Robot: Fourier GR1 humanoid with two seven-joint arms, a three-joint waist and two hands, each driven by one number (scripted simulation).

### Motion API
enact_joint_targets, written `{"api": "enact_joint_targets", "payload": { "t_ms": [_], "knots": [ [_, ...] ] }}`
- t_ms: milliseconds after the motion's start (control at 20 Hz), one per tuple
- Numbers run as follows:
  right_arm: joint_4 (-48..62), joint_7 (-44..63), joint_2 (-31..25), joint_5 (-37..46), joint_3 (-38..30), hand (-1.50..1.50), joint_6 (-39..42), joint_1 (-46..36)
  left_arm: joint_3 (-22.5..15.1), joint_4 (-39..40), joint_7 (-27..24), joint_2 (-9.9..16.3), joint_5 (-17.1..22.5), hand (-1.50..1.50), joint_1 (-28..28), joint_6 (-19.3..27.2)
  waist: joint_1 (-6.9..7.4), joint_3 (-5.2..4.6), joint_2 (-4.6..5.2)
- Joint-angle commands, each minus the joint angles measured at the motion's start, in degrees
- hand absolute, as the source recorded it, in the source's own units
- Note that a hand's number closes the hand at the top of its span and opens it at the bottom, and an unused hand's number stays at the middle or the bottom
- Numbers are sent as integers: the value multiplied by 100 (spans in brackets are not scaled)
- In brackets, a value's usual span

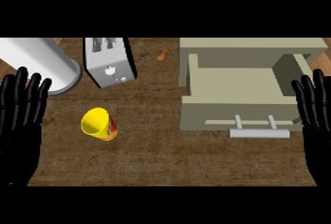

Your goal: Pick up the cup, place it into the drawer and close the drawer

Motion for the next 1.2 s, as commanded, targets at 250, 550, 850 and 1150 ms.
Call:
{"api": "enact_joint_targets", "payload": {
  "t_ms": [250, 550, 850, 1150],
  "knots": [
    [-197, -82, 330, 196, 191, -150, -159, 70, -642, -23, 327, -343, -850, -150, -136, 363, -73, -69, 177],
    [116, 48, -297, -90, -142, -150, 515, 232, -497, 688, 106, -540, 482, -150, 302, 714, -85, -71, 180],
    [625, -202, -153, 100, -179, -150, 491, 13, -178, 661, -49, -539, 682, -150, 790, 415, -60, -70, 178],
    [68, 687, -13, 330, 134, -150, 264, -443, 95, 2162, -855, -538, 410, -150, 511, 592, -75, -75, 185]
  ]
}}
